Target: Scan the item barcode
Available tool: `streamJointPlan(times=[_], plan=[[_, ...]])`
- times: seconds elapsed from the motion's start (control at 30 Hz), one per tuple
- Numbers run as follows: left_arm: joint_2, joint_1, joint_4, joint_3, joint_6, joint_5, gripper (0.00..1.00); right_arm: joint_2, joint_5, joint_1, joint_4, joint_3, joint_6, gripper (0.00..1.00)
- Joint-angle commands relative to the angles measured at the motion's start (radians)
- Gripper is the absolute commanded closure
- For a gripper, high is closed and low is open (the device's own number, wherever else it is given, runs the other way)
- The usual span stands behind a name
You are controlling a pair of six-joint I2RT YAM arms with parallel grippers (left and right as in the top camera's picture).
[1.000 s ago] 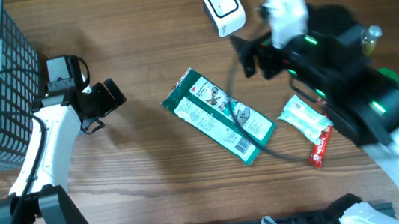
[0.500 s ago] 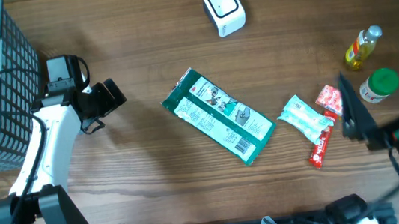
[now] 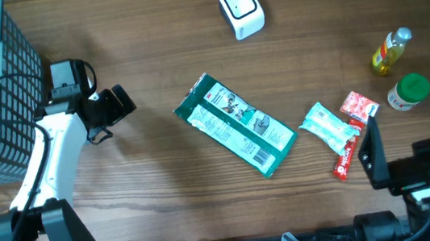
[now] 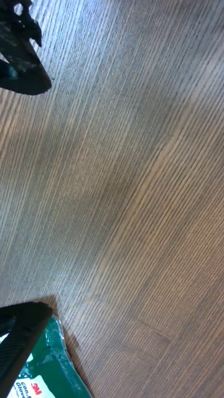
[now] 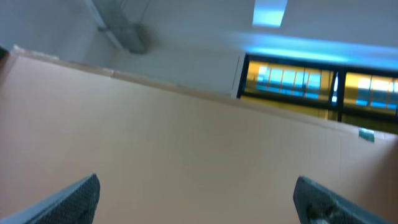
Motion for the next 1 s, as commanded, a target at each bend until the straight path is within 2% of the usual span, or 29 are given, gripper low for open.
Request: streamJointPlan(times=[0.0, 0.33, 0.57, 0.77, 0.97], plan=[[0.002, 0.003, 0.0, 0.006, 0.005, -0.01, 0.0, -0.056, 0.022, -0.006, 0.068, -0.136, 0.097, 0.0], [0.002, 0.003, 0.0, 0.006, 0.005, -0.01, 0.0, -0.106, 0.036, -0.013, 0.06, -0.399, 0.148, 0.0], [0.002, 0.003, 0.0, 0.006, 0.005, -0.01, 0.0, -0.106, 0.04, -0.013, -0.246, -0.405, 0.164, 0.0], [0.002, 0.003, 0.0, 0.006, 0.005, -0.01, 0.0, -0.106, 0.053, -0.013, -0.44, -0.405, 0.163, 0.0], [0.002, 0.003, 0.0, 0.006, 0.005, -0.01, 0.0, -0.106, 0.054, -0.013, -0.435, -0.405, 0.163, 0.0]])
